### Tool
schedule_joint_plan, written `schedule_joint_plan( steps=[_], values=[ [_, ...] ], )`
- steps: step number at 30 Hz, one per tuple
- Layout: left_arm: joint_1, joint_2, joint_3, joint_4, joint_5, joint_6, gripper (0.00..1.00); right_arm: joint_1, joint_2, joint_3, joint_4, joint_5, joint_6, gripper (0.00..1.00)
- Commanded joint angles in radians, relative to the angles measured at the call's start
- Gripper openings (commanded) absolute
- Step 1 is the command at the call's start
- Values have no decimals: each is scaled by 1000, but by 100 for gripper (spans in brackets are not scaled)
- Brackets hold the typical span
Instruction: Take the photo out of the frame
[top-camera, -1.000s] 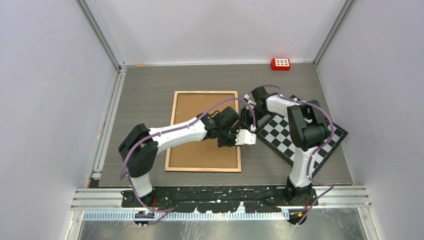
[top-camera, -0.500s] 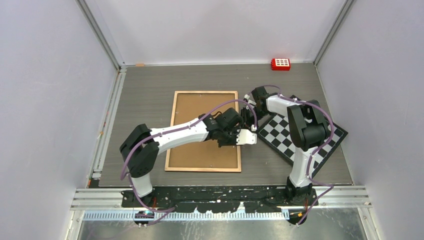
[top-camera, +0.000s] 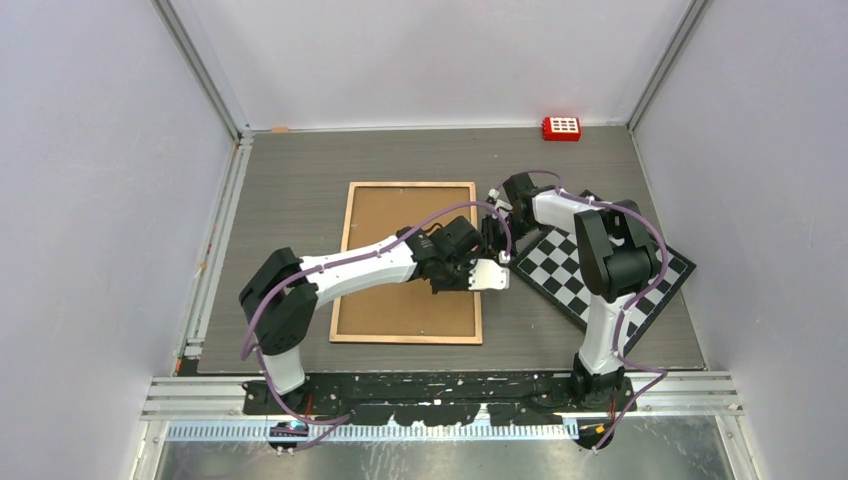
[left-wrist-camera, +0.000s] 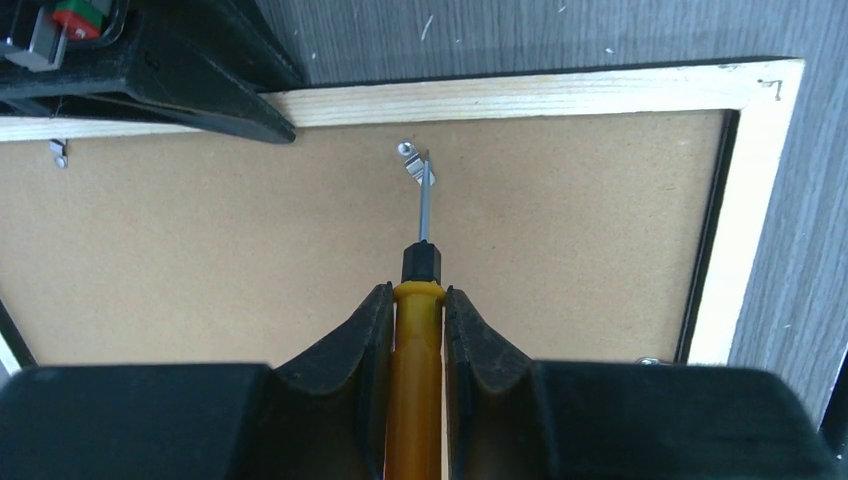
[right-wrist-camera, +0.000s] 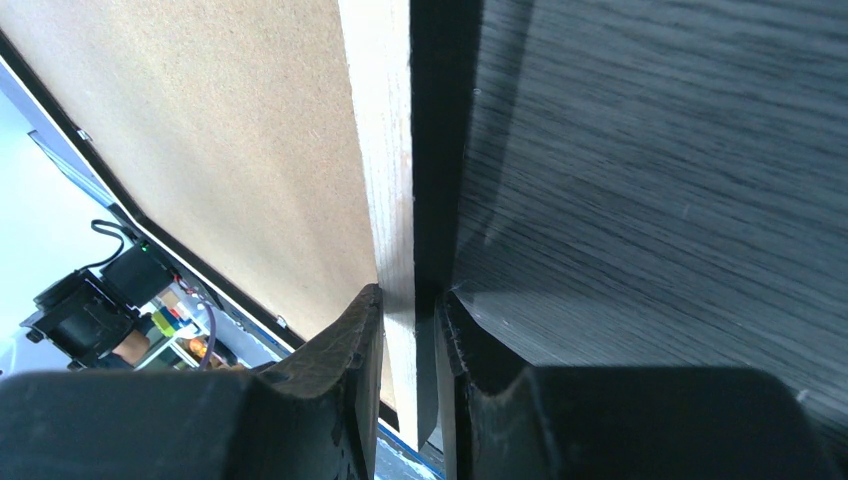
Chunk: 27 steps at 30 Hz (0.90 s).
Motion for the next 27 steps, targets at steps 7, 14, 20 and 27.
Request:
schedule_joint_plan(
  steps=[7,14,20,27],
  values=[
    [41,-86,41,-60,21,-63,0,-1,-43,2,1,10,-15,19],
    [114,-164,43,-91,137,-170,0,-1,-134,91,20,6,-56,44],
    [195,-199,38,-64,161,-243,0,-2,-64,280,-70,68,-157,53],
    [268,-87,155,-11,111,-221,0,-3,1,315,-8,127,-75,52]
  ],
)
